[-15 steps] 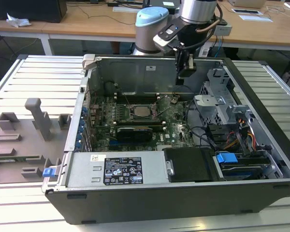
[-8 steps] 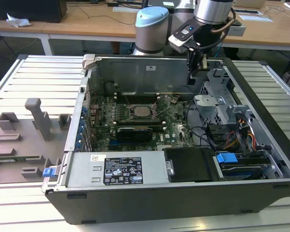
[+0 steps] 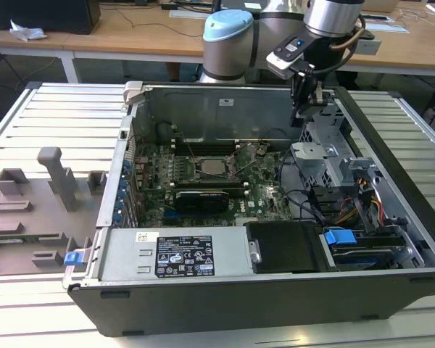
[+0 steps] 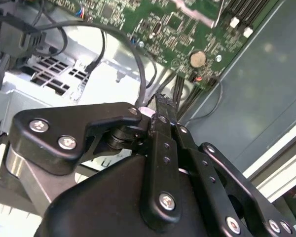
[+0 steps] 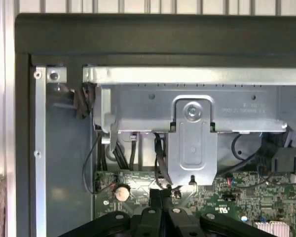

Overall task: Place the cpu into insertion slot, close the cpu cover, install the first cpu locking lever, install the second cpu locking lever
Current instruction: 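Close the cpu cover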

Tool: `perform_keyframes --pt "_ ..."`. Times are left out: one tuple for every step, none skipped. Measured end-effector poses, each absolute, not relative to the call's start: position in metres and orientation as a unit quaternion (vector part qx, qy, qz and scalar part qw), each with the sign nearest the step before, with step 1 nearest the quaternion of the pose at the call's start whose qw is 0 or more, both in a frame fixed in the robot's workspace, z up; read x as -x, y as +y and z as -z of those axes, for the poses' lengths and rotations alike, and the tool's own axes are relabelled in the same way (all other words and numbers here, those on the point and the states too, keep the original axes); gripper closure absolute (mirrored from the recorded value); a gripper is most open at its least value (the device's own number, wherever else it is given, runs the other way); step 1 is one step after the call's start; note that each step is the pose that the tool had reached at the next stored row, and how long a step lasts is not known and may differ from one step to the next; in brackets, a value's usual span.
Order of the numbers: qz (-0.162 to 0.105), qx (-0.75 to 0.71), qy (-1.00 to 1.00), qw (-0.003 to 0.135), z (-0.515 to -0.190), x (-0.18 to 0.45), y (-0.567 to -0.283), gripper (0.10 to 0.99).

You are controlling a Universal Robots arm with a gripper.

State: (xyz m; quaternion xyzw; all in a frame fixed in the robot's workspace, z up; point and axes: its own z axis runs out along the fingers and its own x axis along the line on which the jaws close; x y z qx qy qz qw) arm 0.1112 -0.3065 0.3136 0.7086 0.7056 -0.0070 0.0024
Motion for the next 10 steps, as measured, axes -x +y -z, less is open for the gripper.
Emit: perform_keyframes --pt "0.007 -0.709 0.706 0.002 -0.314 -0.114 -0.306 0.980" --pt "0.007 -0.709 0.706 0.002 -0.314 -0.116 -0.306 0.980" --pt "0.007 -0.709 0.706 0.002 -0.314 -0.119 -0.306 0.980" --pt "0.007 -0.709 0.706 0.002 -0.314 -0.121 -0.306 0.980" --pt "0.007 -0.709 0.706 0.002 -0.314 -0.123 -0.306 0.980" --pt "0.008 -0.709 0.706 0.002 -0.314 -0.126 -0.306 0.980" --pt "0.008 -0.709 0.706 0.002 -0.314 -0.128 -0.306 0.980" --pt "0.008 -0.709 0.706 0.002 -0.314 -0.130 -0.305 0.980" --pt "0.008 -0.709 0.706 0.002 -0.314 -0.132 -0.305 0.980" --pt "0.008 -0.709 0.706 0.002 -0.314 -0.133 -0.305 0.980"
